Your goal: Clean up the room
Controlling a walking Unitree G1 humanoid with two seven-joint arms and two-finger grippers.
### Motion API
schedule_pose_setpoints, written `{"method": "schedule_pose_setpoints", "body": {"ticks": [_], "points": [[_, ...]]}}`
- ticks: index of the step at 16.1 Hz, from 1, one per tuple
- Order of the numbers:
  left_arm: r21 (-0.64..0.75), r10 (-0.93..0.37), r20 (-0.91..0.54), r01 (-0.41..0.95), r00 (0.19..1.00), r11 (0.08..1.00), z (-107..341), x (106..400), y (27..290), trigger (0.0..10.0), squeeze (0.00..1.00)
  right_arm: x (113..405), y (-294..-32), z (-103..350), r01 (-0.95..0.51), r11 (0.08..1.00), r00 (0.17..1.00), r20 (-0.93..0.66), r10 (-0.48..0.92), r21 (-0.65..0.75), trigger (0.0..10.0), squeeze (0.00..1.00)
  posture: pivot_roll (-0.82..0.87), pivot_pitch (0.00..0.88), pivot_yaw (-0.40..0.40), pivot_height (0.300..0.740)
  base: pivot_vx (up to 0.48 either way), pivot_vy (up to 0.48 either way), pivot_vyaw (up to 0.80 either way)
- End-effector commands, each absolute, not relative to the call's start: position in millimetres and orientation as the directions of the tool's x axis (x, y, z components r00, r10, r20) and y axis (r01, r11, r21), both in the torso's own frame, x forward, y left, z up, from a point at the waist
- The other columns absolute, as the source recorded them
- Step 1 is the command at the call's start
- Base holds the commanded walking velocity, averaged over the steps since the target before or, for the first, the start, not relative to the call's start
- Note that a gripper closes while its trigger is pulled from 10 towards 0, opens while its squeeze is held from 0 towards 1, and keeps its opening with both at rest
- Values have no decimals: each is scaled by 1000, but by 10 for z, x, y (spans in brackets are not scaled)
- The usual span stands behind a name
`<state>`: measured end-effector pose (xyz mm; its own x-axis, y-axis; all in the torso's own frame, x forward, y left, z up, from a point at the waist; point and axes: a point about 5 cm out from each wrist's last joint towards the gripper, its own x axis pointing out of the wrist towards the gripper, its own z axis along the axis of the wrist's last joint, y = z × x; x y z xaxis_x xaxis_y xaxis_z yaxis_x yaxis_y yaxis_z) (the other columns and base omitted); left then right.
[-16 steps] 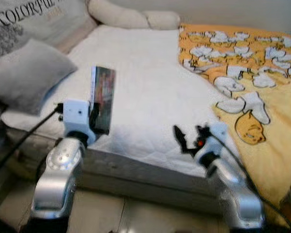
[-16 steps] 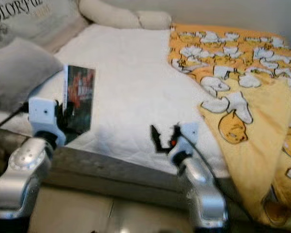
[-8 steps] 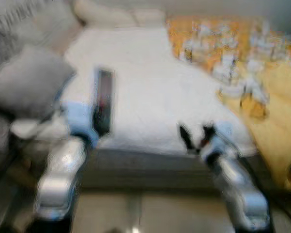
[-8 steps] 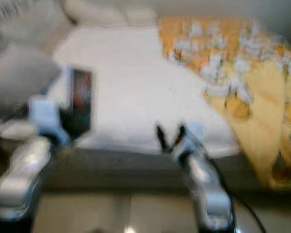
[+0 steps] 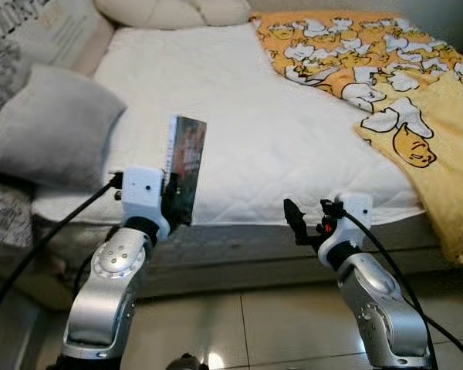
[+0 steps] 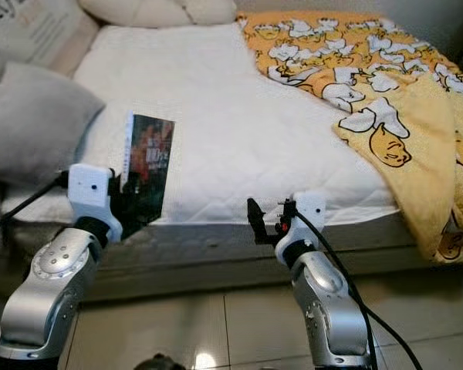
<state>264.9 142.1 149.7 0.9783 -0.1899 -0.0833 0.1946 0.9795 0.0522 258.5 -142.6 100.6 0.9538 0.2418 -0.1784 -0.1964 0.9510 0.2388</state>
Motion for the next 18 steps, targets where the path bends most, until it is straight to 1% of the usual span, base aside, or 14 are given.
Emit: {"method": "schedule_pose_setpoints", "body": {"ticks": [1,2,4,6,8,11,14,18], "points": [[52,-212,-7,212,977,976,1653,2650,1398,10000,0,2580,-1477,1015,-178,956,957,-186,224,232,10000,0,-24,49,10,740,0,0,0],[28,-201,-5,201,979,979,1690,2688,1480,10000,0,2603,-1465,1036,-183,954,957,-179,228,236,10000,0,-17,49,6,740,292,0,0],[45,-194,-11,194,981,980,1746,2798,1631,10000,0,2658,-1432,1072,-192,951,957,-168,236,241,10000,0,-8,48,-4,740,304,0,0],[62,-198,-12,198,980,978,1804,2889,1772,10000,0,2694,-1396,1110,-211,948,955,-157,252,241,10000,0,-6,47,2,740,302,0,0],[70,-210,-12,210,978,975,1835,2915,1797,10000,0,2699,-1396,1105,-209,948,955,-157,250,241,10000,0,-6,44,7,740,304,0,0],[19,-224,-6,224,975,974,1857,2958,1800,10000,0,2700,-1405,1101,-200,950,957,-160,242,240,10000,0,-11,42,13,740,304,0,0],[24,-207,-10,208,978,978,1884,3029,1925,10000,0,2706,-1401,1083,-197,954,956,-174,238,225,10000,0,-6,39,15,740,304,0,0],[13,-195,-3,195,981,981,1908,3026,1969,10000,0,2701,-1405,1097,-198,955,956,-170,238,221,10000,0,-7,39,22,740,303,0,0]]}}
